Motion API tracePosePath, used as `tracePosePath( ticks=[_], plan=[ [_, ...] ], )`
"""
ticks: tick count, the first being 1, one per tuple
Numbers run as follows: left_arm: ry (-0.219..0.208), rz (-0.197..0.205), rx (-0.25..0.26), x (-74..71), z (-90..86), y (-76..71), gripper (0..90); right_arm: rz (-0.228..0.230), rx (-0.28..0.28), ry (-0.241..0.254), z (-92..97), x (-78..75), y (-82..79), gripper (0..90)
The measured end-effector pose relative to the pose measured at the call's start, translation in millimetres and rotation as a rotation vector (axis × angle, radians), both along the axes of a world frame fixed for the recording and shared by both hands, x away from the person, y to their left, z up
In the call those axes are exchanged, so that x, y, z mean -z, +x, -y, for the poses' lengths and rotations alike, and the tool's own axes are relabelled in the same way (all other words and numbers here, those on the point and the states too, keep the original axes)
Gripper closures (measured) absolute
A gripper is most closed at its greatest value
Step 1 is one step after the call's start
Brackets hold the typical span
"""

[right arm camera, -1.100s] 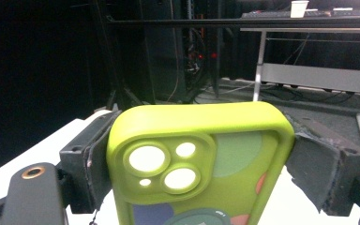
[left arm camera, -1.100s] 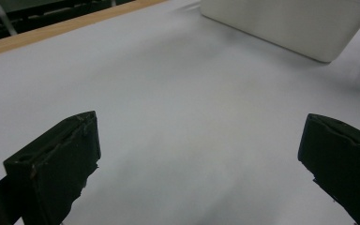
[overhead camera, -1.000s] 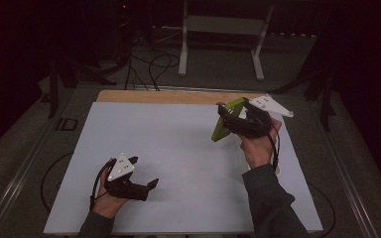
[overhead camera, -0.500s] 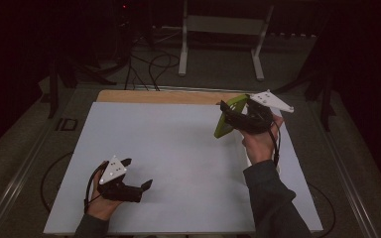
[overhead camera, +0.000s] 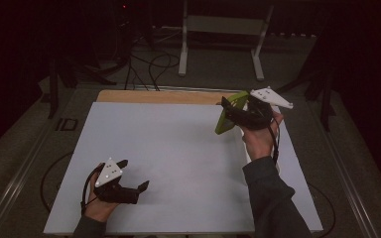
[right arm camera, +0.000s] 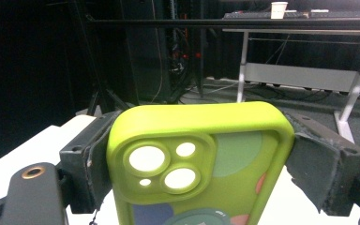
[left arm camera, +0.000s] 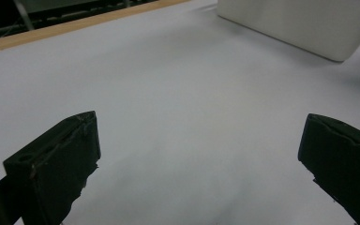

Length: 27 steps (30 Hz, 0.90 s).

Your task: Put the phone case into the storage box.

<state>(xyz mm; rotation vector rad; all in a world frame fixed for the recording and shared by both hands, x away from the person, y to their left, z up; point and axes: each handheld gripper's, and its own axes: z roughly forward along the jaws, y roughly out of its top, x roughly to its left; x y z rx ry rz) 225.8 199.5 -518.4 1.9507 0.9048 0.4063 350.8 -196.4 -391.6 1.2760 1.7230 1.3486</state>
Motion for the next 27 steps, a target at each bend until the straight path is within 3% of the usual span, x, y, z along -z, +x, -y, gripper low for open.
tracePosePath(
  ticks=[27],
  plan=[
    [-0.002,0.024,-0.029,7.5,-14.8,-9.3,0.0,-0.002,0.069,-0.001,16.1,-1.7,19.9,16.8]
  ],
)
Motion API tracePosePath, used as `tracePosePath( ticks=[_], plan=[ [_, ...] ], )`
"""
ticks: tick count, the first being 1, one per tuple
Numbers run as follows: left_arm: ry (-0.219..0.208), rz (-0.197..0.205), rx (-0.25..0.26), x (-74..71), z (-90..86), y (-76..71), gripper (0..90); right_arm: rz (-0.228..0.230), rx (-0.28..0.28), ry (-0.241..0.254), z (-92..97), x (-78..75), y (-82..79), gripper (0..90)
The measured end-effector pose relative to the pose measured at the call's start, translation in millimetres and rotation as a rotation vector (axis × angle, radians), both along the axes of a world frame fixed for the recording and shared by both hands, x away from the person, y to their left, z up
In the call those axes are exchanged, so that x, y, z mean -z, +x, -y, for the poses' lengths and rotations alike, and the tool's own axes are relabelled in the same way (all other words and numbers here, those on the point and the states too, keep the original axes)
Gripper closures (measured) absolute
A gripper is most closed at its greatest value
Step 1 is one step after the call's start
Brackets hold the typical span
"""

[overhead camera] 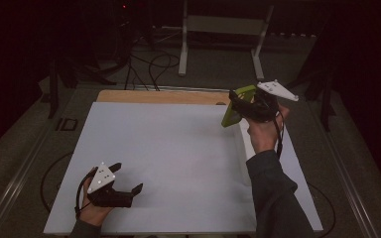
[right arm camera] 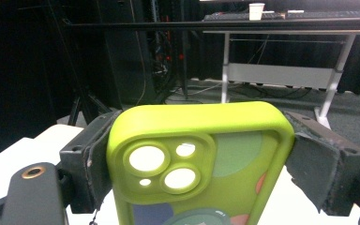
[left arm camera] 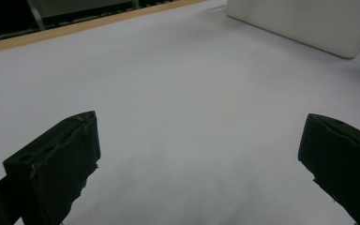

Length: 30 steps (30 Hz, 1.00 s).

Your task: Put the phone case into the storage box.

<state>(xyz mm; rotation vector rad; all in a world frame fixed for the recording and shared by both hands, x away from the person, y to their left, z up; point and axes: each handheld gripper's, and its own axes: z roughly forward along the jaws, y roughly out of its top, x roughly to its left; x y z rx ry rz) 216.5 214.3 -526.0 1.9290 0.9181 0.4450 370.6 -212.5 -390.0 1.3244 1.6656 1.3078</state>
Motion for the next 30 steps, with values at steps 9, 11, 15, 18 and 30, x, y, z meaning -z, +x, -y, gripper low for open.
tracePosePath(
  ticks=[9,11,15,18,30],
  plan=[
    [0.010,0.009,-0.022,2.0,-3.2,0.7,0.0,-0.001,0.016,-0.004,2.0,0.9,8.3,16.8],
    [0.010,0.009,-0.027,2.4,-4.4,0.8,0.0,-0.001,0.023,0.002,3.4,1.4,10.3,16.8],
    [0.006,0.013,-0.035,2.3,-5.4,1.2,0.0,0.000,0.032,0.002,5.4,1.0,13.6,16.8],
    [0.010,0.013,-0.034,2.6,-5.4,1.5,0.0,0.002,0.038,-0.008,6.2,-0.4,16.8,16.8],
    [0.010,0.011,-0.045,3.8,-7.3,2.8,0.0,-0.005,0.071,-0.028,11.0,0.3,29.7,16.8]
  ],
)
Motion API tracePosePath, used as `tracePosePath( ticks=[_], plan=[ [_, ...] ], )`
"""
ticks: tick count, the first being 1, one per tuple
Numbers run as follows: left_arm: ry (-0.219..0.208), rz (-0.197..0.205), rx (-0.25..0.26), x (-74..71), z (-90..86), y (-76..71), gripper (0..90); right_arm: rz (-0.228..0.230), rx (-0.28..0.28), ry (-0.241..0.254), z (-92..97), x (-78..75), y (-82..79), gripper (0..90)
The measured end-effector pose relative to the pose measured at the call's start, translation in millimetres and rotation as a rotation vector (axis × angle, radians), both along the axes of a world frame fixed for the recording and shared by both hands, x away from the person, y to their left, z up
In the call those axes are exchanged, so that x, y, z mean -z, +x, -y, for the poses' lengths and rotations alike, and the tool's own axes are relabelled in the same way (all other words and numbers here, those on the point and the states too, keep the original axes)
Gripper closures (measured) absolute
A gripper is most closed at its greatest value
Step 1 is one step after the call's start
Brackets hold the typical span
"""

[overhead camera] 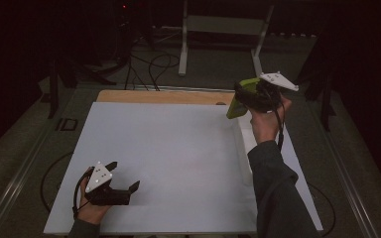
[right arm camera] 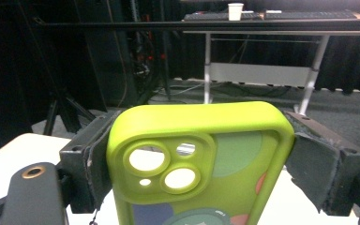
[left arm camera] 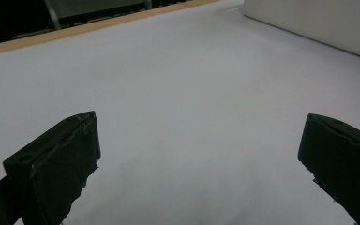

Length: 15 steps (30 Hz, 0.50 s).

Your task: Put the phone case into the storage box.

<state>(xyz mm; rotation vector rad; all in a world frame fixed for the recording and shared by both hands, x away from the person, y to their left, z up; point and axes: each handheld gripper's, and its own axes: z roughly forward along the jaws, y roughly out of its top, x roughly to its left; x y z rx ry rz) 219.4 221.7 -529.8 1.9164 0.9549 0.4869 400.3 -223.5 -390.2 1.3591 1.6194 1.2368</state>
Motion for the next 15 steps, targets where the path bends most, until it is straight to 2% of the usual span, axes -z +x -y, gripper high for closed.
tracePosePath(
  ticks=[15],
  plan=[
    [0.006,-0.001,0.000,0.4,0.9,0.4,0.0,-0.027,0.060,-0.029,9.0,6.8,14.4,16.8]
  ],
)
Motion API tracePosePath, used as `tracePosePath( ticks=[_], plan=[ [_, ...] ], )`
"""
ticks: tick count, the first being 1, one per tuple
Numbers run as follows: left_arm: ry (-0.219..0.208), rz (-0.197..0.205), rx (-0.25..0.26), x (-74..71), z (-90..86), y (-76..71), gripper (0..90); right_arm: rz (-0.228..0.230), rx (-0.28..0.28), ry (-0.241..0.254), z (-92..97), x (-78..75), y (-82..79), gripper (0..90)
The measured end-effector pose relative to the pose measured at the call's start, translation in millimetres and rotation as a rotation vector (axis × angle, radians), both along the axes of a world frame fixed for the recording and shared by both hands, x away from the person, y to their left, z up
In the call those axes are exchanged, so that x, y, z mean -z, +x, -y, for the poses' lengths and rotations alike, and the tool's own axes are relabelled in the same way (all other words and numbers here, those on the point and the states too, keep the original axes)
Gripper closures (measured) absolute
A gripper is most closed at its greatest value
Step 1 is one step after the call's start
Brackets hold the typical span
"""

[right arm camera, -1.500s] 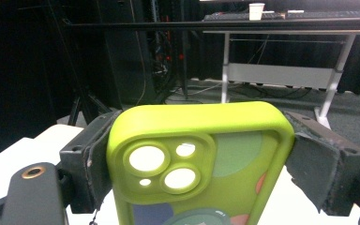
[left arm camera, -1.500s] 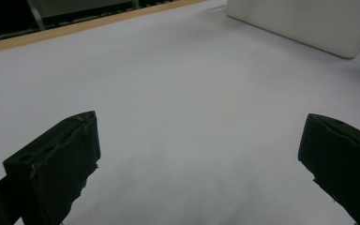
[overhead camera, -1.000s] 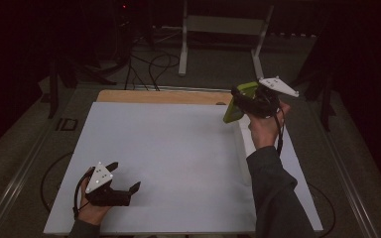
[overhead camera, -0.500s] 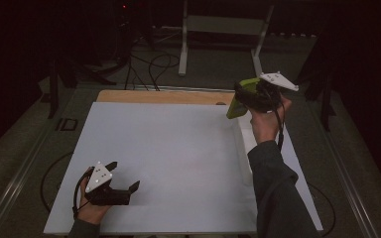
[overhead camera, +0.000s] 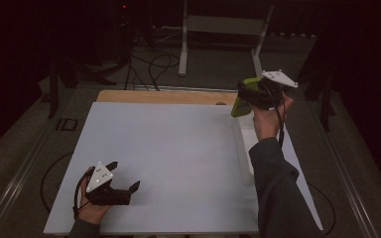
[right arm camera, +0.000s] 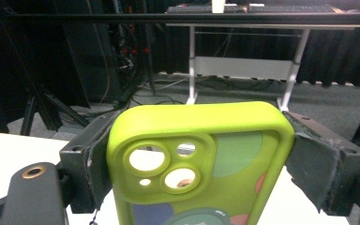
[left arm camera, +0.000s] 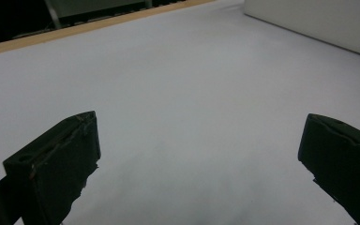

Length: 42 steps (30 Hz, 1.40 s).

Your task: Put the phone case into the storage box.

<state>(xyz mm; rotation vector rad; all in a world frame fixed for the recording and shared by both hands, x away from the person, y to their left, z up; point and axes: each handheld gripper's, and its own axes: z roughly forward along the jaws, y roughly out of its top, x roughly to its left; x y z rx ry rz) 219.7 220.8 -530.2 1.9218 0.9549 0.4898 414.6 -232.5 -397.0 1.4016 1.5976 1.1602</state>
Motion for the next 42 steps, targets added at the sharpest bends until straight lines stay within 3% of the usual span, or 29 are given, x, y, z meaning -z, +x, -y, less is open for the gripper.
tracePosePath(
  ticks=[26,42],
  plan=[
    [0.000,-0.002,-0.003,0.5,-2.0,-0.8,0.0,-0.048,0.103,-0.057,17.0,8.5,14.7,16.8],
    [0.003,-0.002,-0.002,0.8,-2.0,-1.4,0.0,-0.085,0.138,-0.047,22.8,16.9,21.4,16.7]
  ],
)
